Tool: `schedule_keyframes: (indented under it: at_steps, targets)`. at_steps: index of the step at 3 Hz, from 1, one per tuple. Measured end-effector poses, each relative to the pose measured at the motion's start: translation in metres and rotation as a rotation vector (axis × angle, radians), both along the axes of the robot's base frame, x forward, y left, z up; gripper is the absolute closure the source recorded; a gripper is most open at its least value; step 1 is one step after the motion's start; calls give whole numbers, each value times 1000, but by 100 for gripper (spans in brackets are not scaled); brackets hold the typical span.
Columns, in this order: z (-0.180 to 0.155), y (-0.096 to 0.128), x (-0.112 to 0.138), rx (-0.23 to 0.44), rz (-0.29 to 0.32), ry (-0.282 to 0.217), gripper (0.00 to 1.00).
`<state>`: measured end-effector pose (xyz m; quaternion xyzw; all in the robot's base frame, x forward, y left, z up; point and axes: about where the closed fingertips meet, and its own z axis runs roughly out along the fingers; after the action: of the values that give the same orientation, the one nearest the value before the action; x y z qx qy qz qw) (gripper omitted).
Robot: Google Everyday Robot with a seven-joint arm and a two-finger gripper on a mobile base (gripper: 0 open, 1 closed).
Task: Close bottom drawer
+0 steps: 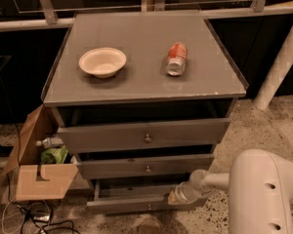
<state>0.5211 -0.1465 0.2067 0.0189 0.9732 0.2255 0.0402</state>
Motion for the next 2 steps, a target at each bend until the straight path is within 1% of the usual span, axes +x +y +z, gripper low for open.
schedule_keyframes:
  at_steps: [1, 2]
  targets:
    - [0, 0, 0, 0, -1, 0, 100]
    - [-11, -34, -24, -19, -70, 67, 100]
